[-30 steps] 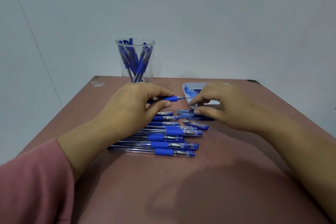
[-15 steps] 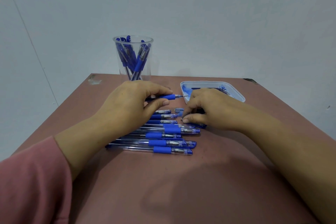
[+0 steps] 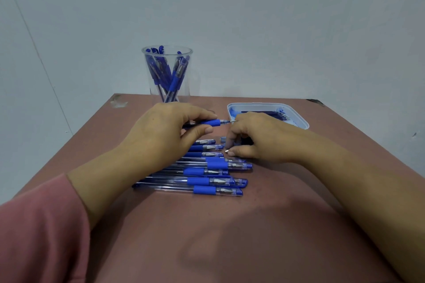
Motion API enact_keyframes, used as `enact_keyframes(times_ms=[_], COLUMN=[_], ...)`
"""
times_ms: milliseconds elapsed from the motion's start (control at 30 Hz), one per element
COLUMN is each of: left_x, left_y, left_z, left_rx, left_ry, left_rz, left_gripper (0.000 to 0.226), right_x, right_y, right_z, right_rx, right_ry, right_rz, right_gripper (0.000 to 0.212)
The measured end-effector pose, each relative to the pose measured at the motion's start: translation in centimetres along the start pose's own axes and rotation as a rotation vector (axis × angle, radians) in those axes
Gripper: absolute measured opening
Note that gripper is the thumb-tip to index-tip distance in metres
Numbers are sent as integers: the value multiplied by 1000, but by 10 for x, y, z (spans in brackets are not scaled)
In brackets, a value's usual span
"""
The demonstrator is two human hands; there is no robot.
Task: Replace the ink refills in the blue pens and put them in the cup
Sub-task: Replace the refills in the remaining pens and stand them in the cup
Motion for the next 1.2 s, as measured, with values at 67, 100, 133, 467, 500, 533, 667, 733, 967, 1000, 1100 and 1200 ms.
enact_keyframes(times_ms=[67,100,133,467,500,533,667,733,967,1000,1100,1200], left_x=[1,1,1,1,1,1,1,1,1,1,0,1], left_y=[0,0,0,1,1,1,1,0,1,1,0,-1], left_z=[0,0,0,3,3,3,3,3,3,3,3,3], left_rx=[4,5,6,28,28,27,23,21,19,20,21,22], left_ry=[-4,-5,-6,-23,-24,-26,-36,-37,-45,-46,-63,-68], left_rz=[1,1,0,19,21,20,14,14,16,17,14,13], left_gripper=[28,28,28,29,29,29,29,30,30,30,28,27], right_x=[1,2,5,24,24,24,24,24,26,26,27,26], right_y=[-1,-2,-5,-22,-23,-23,-24,-24,-24,-24,-24,-22], right_z=[-1,-2,-3,-15,-15,-15,-16,-17,-15,-15,-15,-17], right_rx=[-6,-13,-26,-51,-57,-62,-71,-72,-42,-40,-23,-38], right_ry=[18,34,59,237,229,220,195,206,267,269,244,232], right_rz=[-8,-22,-44,-224,-222,-219,-221,-229,-305,-317,-355,-350], right_gripper=[7,5,4,19,17,16,11,10,20,20,18,17])
Point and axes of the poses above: each hand's wrist, its own y-axis towards the middle knuckle, its own x-axis out of the back of the hand, z = x × y, the point moved 5 cm from there along y, towards the middle knuckle
